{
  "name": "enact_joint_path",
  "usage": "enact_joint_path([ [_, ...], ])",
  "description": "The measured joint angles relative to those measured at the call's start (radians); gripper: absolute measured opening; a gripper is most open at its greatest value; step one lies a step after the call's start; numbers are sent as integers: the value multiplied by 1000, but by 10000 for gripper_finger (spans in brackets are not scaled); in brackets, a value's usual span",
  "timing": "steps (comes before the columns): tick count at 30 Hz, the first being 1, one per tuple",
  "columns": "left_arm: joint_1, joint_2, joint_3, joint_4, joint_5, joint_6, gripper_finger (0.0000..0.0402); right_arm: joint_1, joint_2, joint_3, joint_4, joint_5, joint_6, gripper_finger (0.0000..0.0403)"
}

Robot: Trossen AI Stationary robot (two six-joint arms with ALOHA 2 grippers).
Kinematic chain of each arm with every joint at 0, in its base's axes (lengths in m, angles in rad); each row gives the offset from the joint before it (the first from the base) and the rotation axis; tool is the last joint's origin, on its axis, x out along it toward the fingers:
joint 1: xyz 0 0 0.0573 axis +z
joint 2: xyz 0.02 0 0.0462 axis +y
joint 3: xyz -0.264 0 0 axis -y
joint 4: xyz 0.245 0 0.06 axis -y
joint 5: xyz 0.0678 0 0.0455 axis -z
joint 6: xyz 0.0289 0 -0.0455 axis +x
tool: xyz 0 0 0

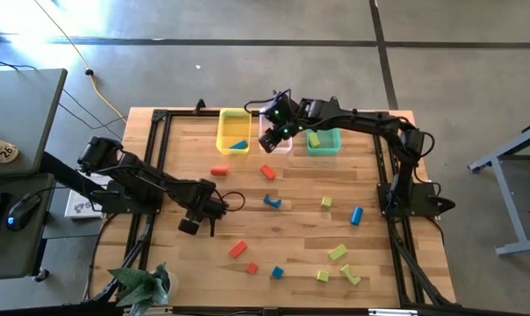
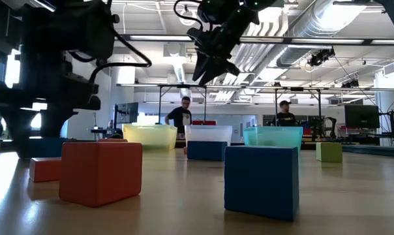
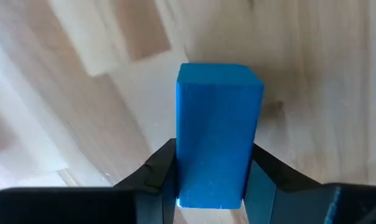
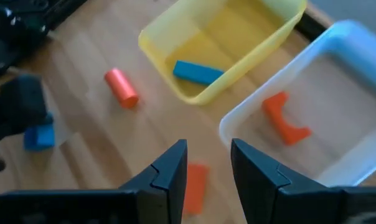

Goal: Sort & place blocks by color
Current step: Put the blue block into the yellow bin

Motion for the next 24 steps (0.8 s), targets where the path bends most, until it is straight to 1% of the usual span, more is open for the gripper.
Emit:
enact_joint_path([
  [7,84,-101,32,1,-13,12,105,57,0,0,-114,-3,33,113],
  [15,226,-197,76,20,-94,60,105,143,0,0,-200,-3,96,113],
  [19,318,-226,93,60,-117,68,105,191,0,0,-226,0,157,113],
  [24,435,-235,109,146,-132,68,105,257,0,-1,-234,35,278,113],
])
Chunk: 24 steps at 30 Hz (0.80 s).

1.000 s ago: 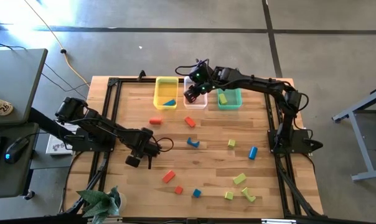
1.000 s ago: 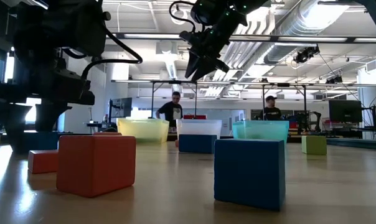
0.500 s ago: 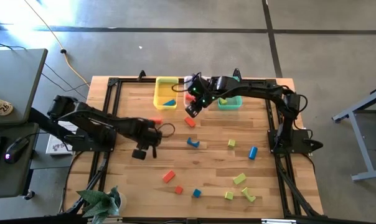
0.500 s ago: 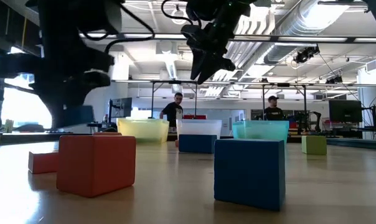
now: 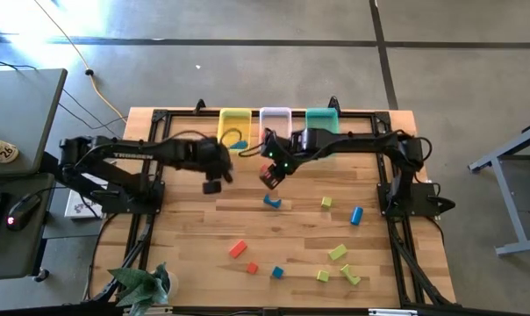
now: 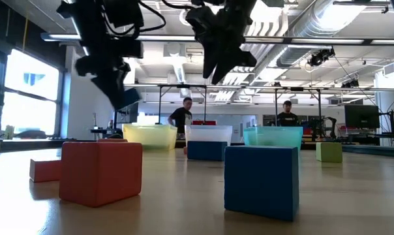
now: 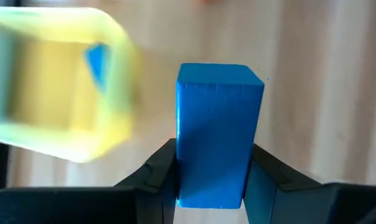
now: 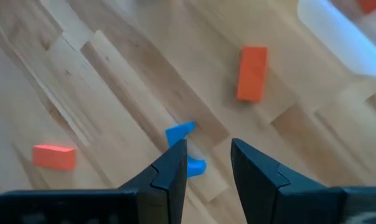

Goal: Sort & place blocks by color
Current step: Put the blue block into the yellow bin

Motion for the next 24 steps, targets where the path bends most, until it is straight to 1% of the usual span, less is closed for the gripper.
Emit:
enact_joint_path([
  [7,135,0,5,162,0,0,105,99,0,0,-67,125,175,113],
  [9,169,0,5,215,3,0,105,131,0,-1,-103,171,232,113],
  [15,255,18,5,362,53,0,105,228,0,-2,-262,296,438,113],
  [20,300,62,5,424,60,0,112,299,0,-2,-413,342,598,113],
  [24,331,109,6,460,60,0,114,349,0,-2,-499,373,684,113],
])
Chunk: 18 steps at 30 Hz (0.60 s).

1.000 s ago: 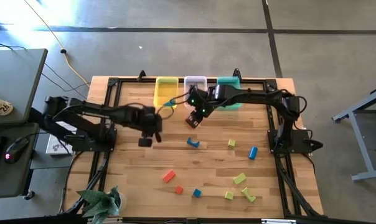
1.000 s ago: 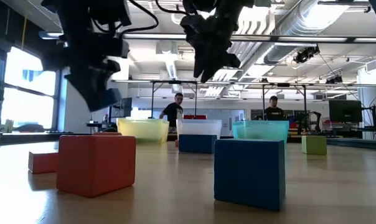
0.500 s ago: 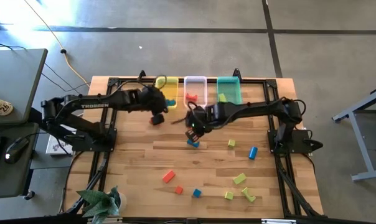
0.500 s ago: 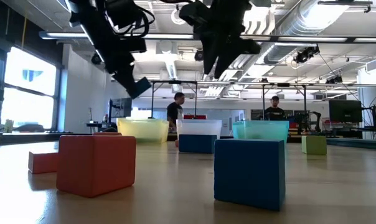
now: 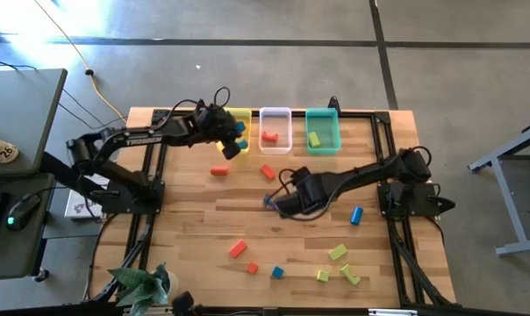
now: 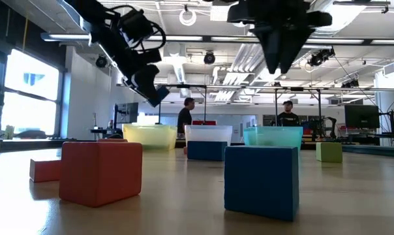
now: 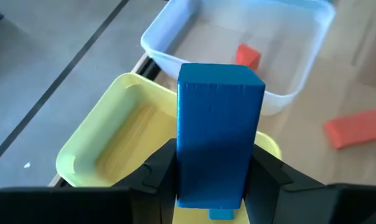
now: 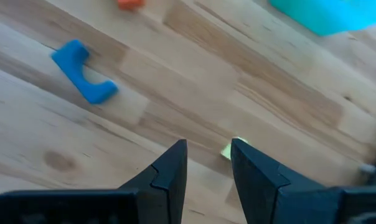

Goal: Sort & place blocks by color
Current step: Put the blue block into the yellow bin

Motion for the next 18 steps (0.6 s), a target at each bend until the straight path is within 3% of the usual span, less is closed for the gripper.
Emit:
enact_joint_path([
  [12,32,120,0,14,-25,-22,122,57,0,0,-47,-27,71,113],
  [18,32,123,0,9,-26,-25,155,56,0,0,-110,-40,65,113],
])
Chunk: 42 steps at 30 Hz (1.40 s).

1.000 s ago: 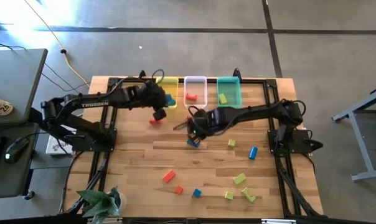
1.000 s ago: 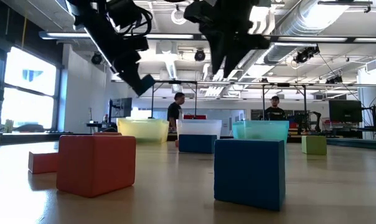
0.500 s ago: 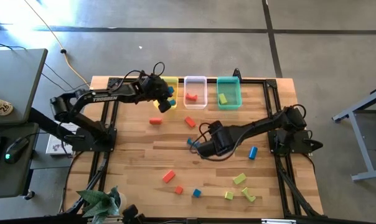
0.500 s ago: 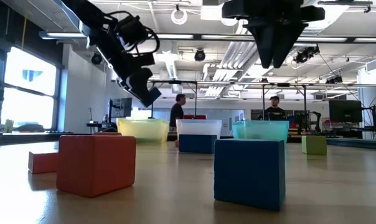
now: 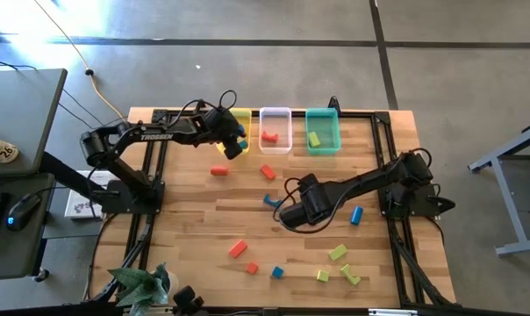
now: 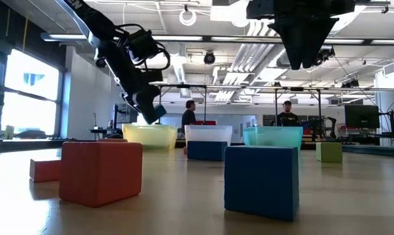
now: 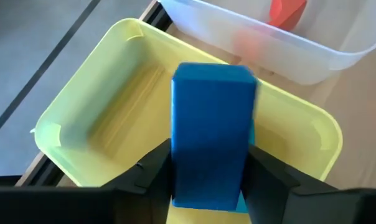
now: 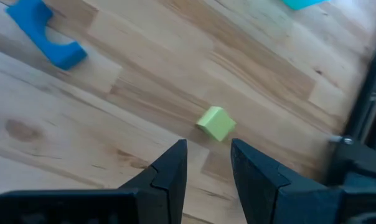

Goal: Sort & place blocks by color
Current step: Put the blue block into the yellow bin, then put the green block into the green bin

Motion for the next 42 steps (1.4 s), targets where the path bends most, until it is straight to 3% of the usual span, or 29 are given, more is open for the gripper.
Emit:
enact_joint_path([
  [11,0,-7,26,-61,-2,-35,227,-10,0,0,3,3,-171,113],
  [23,-46,-9,266,-377,27,-81,231,-36,-1,0,3,69,-370,113],
  [31,-129,-9,396,-474,27,-106,230,-38,-12,-2,4,95,-474,113],
  [38,-191,-9,469,-487,27,-145,231,-28,-160,-166,4,51,-418,113],
  [42,-218,-9,493,-509,27,-193,232,1,-252,-254,12,-56,-337,113],
])
